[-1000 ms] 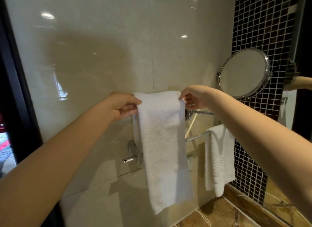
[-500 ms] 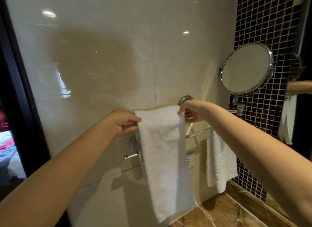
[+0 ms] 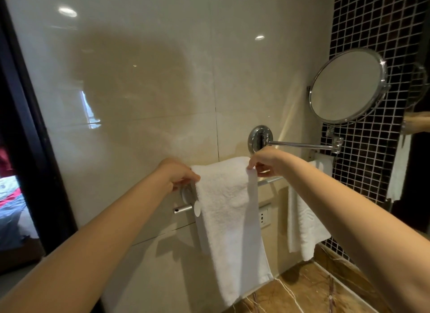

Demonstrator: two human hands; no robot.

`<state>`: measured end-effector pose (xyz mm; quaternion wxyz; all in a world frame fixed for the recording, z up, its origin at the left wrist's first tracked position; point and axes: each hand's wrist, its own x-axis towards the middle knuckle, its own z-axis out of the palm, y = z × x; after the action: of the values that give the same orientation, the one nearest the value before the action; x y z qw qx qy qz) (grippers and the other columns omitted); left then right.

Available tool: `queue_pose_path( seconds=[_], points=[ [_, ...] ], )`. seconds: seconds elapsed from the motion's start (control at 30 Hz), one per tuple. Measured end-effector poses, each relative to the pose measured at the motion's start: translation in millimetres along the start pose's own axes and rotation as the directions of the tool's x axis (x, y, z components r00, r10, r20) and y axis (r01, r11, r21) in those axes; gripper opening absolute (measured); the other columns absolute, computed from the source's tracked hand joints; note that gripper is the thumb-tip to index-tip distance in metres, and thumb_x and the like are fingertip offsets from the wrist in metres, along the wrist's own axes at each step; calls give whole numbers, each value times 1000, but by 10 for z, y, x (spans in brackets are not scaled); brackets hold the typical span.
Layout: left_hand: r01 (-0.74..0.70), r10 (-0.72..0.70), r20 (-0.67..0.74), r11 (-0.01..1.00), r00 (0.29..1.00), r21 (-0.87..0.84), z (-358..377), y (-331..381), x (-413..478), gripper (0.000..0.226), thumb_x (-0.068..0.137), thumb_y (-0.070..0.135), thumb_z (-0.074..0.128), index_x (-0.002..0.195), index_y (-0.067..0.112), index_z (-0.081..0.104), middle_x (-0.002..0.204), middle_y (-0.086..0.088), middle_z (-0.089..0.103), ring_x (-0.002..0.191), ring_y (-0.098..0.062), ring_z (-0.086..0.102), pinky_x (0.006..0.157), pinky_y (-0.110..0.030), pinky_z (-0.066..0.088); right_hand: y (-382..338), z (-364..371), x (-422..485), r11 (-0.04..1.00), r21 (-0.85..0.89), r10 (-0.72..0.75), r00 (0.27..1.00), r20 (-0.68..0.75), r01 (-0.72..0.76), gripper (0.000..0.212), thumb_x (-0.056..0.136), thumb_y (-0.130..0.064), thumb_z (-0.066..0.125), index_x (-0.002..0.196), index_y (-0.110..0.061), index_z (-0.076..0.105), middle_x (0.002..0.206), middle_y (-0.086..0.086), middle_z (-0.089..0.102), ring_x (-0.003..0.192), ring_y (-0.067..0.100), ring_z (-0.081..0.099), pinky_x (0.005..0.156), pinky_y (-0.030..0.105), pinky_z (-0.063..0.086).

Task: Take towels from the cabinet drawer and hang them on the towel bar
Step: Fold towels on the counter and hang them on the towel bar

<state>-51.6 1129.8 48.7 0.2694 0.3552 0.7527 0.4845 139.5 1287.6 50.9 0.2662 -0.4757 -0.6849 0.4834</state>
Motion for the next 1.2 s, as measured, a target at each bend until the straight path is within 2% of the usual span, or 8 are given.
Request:
queue_pose_path(
  seconds=[0.13,0.23,0.4,0.53,0.77,0.87,0.97,1.2],
  points=[
    [-27,30,-59,998,998,59,37,-32,-26,26,62,2,83,75,11,62,72,-6,60,51,-11,49,38,-19,38,63,55,-1,999,-49,6,1000,-27,-7,20,83,7,62,103,6,61,104,22,67,94,30,67,92,42,54],
    [-82,87,-53,992,995,93,55,-63,-33,36,61,0,83,87,11,62,84,-5,61,63,-11,52,49,-23,40,110,108,-29,996,-83,11,999,-35,-14,30,83,9,62,113,11,59,108,24,68,98,32,68,87,43,56],
    [-152,155,-20,981,988,121,95,-106,-6,28,62,-6,80,68,18,67,79,-5,64,72,-15,58,67,-24,45,159,139,-52,997,-69,24,999,-40,-27,34,83,9,64,117,9,57,103,22,68,84,27,66,67,31,57],
    [-166,170,-12,972,985,168,129,-146,1,29,64,-5,78,64,22,68,78,-1,65,83,-17,60,76,-25,46,203,152,-13,998,-51,23,999,-36,-25,36,83,10,65,118,5,58,90,17,66,75,23,64,74,31,56],
    [-157,157,21,952,987,262,196,-189,-38,25,70,-4,71,76,20,73,70,4,67,65,-6,60,57,-17,43,333,233,105,978,-192,-99,991,-88,81,22,81,5,65,101,-2,70,81,8,62,71,16,58,70,30,56],
    [-159,156,36,928,987,337,226,-201,-79,25,72,0,69,73,25,72,74,0,70,71,-14,65,69,-27,51,341,267,105,871,-454,-236,970,-53,187,27,83,-2,59,105,-9,73,97,5,69,89,19,62,84,32,53],
    [-144,177,-15,845,984,516,293,-212,-121,23,73,9,65,70,32,69,83,9,72,90,-16,65,93,-32,40,333,320,47,710,-666,-284,959,25,228,28,87,-12,56,109,-13,73,112,6,70,102,24,63,89,33,51],
    [-183,314,-19,601,949,778,436,-275,-218,40,77,10,46,94,35,72,101,5,65,115,-23,38,86,-35,25,508,331,34,557,-792,-373,927,33,252,37,93,-15,41,119,-15,68,124,17,61,116,34,51,100,38,42]
  ],
)
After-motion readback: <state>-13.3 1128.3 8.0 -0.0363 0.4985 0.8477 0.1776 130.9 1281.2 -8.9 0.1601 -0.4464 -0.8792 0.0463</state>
